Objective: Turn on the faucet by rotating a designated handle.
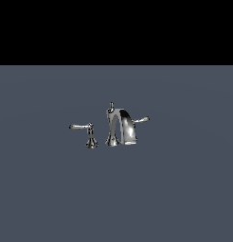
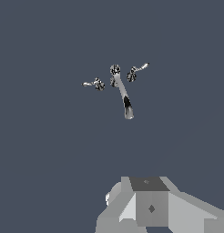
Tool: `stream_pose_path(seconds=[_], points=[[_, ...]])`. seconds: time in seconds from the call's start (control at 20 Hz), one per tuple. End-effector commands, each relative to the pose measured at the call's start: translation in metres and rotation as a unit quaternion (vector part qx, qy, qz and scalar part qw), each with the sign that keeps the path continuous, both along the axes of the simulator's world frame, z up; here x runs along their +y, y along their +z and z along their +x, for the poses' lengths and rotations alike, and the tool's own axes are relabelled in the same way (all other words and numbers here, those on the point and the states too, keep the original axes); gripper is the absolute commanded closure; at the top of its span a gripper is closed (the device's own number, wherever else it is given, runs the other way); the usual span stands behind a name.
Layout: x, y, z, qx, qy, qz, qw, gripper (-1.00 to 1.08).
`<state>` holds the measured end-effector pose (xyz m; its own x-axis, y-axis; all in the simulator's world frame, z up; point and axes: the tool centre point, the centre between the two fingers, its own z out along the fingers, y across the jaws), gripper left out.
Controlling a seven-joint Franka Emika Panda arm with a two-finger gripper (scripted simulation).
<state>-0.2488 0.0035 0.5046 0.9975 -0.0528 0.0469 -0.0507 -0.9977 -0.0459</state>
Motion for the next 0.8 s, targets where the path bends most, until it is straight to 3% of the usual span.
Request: stream_pose_path(seconds=[0.0, 0.75], points=[[0.0, 0.0, 0.0, 0.0, 0.0, 0.0, 1.0, 1.08], [0.025, -0.037, 0.012, 0.003, -0.06, 0.0, 0.9982, 1.08]])
